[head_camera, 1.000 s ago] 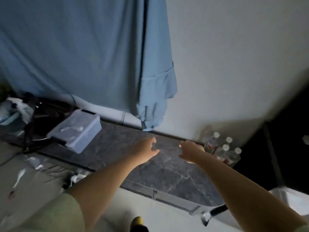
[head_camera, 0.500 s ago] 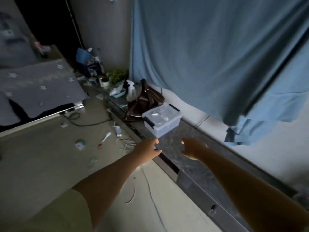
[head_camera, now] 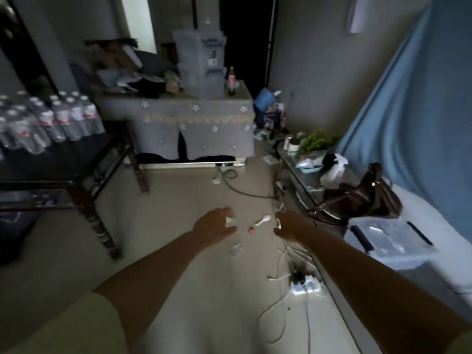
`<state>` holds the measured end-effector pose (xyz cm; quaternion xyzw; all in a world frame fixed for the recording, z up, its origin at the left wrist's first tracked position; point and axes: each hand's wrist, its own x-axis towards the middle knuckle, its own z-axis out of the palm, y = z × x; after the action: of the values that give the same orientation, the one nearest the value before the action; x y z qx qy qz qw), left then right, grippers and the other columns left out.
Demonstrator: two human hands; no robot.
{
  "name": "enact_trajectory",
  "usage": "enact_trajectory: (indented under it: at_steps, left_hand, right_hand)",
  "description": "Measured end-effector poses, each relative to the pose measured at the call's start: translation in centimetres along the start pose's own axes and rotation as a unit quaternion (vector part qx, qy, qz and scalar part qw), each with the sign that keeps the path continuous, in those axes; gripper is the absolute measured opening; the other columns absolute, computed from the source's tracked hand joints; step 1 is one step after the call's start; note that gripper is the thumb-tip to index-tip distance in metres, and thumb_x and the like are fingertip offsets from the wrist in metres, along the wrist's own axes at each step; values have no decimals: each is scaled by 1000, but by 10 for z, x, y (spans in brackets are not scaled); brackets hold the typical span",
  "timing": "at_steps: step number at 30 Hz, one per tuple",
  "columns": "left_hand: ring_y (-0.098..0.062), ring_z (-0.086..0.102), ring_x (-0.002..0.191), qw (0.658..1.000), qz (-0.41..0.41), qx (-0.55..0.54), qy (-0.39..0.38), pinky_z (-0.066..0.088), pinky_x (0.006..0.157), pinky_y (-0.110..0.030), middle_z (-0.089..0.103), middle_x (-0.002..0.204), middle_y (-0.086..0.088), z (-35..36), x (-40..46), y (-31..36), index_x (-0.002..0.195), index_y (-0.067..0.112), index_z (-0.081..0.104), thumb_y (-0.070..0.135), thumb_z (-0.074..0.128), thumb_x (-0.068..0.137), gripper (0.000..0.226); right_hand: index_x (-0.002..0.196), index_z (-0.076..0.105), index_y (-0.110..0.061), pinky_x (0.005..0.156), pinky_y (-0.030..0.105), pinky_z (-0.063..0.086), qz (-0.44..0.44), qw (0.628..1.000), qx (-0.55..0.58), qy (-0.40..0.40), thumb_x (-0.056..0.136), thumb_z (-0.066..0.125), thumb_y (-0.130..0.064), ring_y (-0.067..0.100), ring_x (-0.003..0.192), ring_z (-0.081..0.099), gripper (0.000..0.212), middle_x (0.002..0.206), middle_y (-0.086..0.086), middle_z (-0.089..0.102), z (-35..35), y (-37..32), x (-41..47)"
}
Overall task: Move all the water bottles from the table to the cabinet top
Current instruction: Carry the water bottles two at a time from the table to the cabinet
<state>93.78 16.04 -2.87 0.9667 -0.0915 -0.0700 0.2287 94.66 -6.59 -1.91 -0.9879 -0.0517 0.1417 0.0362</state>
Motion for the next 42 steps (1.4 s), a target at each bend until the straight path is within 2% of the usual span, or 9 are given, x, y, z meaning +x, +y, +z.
enact_trajectory:
  at_steps: [5,13,19,23,34,39,42]
  left_hand:
    - [-23,51,118,995,-92,-2,23,39,98,-30,55,124,-8,-31,3,-83,125,17,52,40,60,91,42]
    - [-23,53,114,982,-179,-9,64,43,97,-33,55,121,-8,-78,61,-179,124,17,52,41,59,90,42]
    - [-21,54,111,960,-256,-39,109,43,92,-30,56,120,-6,-114,133,-234,122,19,53,42,61,89,41]
    - [-22,53,114,951,-292,-49,89,44,97,-33,55,124,-6,-121,164,-267,124,18,52,41,60,90,42]
    - [-23,53,120,933,-336,-44,123,40,102,-32,55,130,-8,-218,251,-429,129,15,52,38,61,91,45]
    - [-24,58,113,931,-333,-35,145,43,94,-31,62,119,-9,-275,286,-499,121,13,58,35,64,88,41]
    - [-24,58,109,930,-339,-43,137,42,91,-29,62,116,-11,-291,306,-533,121,11,57,35,65,88,41]
  right_hand:
    - [136,42,-20,102,38,42,-80,997,0,-22,92,51,-40,26,126,48,49,135,9,50,-4,-77,68]
    - [135,41,-13,97,39,46,-195,980,-19,-32,96,46,-39,28,119,53,47,131,12,52,-20,-165,198]
    - [141,34,-14,94,38,44,-243,968,-45,-35,96,46,-39,29,121,52,53,133,13,51,-58,-217,313]
    - [144,31,-14,97,38,43,-253,964,-62,-55,96,45,-40,28,126,49,56,139,12,48,-66,-249,371]
    - [142,34,-14,101,37,40,-311,946,-57,-68,97,45,-41,27,129,46,54,141,10,46,-91,-410,528]
    - [140,40,-13,102,36,39,-312,948,-23,-63,98,41,-38,27,127,48,48,140,10,48,-109,-487,584]
    - [144,33,-13,99,35,40,-319,945,-31,-66,98,43,-38,26,126,49,54,138,9,50,-113,-517,615]
